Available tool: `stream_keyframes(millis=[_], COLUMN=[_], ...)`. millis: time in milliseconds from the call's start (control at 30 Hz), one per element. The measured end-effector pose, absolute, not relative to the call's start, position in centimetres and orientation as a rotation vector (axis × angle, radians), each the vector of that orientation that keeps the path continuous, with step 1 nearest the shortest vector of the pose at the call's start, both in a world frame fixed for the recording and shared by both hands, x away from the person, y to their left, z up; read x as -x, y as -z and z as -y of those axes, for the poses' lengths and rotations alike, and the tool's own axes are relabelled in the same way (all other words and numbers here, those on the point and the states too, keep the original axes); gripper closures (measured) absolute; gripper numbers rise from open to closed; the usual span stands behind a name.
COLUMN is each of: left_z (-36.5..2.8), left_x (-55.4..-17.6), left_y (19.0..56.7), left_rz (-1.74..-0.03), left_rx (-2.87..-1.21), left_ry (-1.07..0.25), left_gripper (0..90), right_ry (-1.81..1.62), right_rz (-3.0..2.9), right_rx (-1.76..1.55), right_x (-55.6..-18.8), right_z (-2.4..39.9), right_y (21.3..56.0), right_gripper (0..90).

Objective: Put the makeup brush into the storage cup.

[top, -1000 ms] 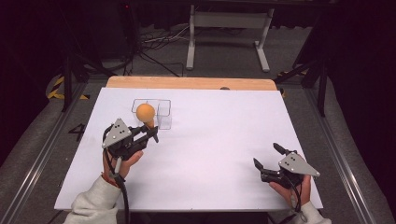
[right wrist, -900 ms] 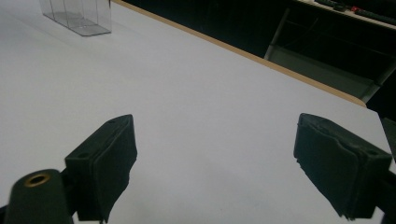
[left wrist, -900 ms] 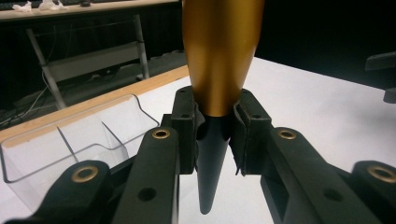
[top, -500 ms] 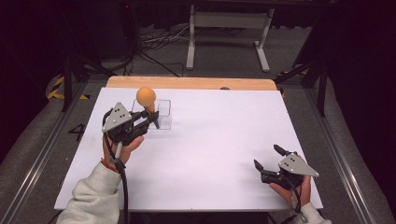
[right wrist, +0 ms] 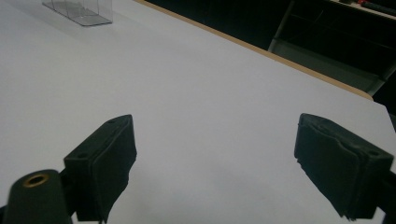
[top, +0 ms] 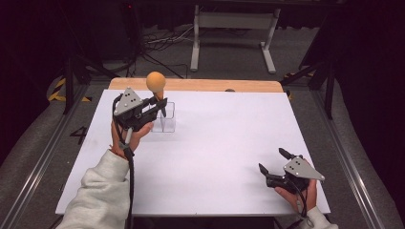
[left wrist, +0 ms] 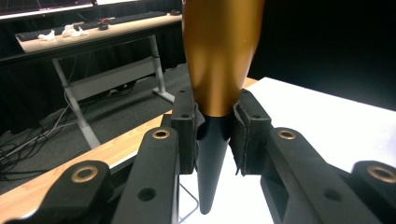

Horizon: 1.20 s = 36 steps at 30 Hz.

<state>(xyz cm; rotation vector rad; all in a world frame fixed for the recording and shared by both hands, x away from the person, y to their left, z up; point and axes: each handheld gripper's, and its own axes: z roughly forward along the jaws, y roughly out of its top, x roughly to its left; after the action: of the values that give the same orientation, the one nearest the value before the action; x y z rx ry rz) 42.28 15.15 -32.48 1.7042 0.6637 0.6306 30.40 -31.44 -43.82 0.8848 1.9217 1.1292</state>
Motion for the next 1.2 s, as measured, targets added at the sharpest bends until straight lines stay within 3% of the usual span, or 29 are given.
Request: stream_keyframes(millis=[633,1200], left_z=[-14.2,-13.8], left_x=[-46.6,-47.9], left_y=[33.5,36.0], left_rz=[-0.757,-0.831], left_rx=[-1.717,-1.721], left_ry=[-0.654,-0.631], left_gripper=[73.7,73.6], right_ry=[-1.126,-1.127], right_rz=[-1.940,-1.941], right_rx=[-0.885,-0.883], right_x=[-30.6,-30.6], right_z=[31.4,31.5], right_y=[44.1,44.2], right_gripper=[13.8,13.8])
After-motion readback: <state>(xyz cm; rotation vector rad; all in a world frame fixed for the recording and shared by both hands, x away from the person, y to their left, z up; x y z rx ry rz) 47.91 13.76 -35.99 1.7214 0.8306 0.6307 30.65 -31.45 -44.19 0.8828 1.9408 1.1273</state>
